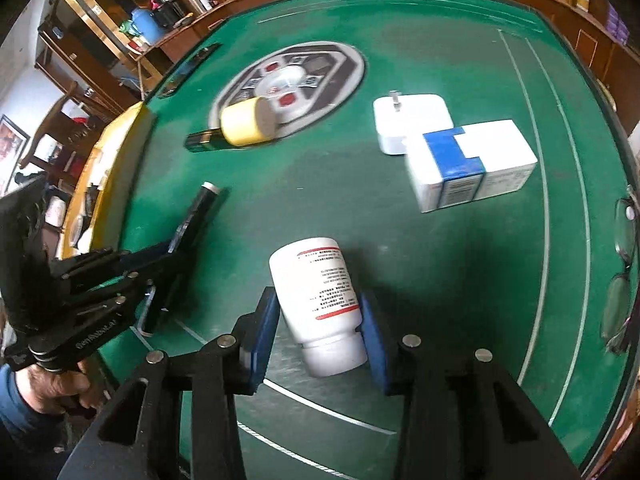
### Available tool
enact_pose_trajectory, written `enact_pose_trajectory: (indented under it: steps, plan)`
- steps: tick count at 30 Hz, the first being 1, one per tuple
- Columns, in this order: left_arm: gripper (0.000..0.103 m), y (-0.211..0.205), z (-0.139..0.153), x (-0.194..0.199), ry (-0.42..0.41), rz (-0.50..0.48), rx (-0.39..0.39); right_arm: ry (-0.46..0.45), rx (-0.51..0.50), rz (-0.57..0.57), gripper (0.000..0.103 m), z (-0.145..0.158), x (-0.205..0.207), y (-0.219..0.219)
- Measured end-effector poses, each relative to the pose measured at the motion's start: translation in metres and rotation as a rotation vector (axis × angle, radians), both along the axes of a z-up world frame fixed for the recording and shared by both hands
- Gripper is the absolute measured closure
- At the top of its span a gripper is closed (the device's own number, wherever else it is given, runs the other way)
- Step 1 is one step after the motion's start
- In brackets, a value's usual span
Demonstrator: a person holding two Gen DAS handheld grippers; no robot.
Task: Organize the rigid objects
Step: 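Grasp black marker with left tool while right tool grasps white bottle, then carry black marker and white bottle over the tray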
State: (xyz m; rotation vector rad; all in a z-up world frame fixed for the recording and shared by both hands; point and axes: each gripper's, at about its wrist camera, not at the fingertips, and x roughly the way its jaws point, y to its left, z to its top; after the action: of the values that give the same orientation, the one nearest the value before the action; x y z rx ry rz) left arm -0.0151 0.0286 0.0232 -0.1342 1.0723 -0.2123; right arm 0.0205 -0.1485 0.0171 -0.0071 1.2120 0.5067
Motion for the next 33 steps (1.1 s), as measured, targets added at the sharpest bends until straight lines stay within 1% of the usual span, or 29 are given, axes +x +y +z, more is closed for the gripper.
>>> enact_pose_trajectory:
  steps: [9, 16, 23, 33]
  plan:
    - [0.089, 0.026, 0.029, -0.016, -0.069, 0.051, -0.051, 0.003, 0.0, 0.048, 0.064, 0.005, -0.01, 0.031]
    - [0.089, 0.056, 0.05, -0.032, -0.123, 0.114, -0.066, -0.002, 0.005, 0.105, 0.064, 0.007, -0.015, 0.061]
    - [0.089, 0.096, 0.072, -0.049, -0.181, 0.199, -0.085, -0.016, 0.016, 0.16, 0.064, 0.017, -0.017, 0.093]
    - [0.088, 0.157, 0.091, -0.066, -0.24, 0.315, -0.092, -0.039, 0.035, 0.229, 0.064, 0.034, -0.018, 0.139]
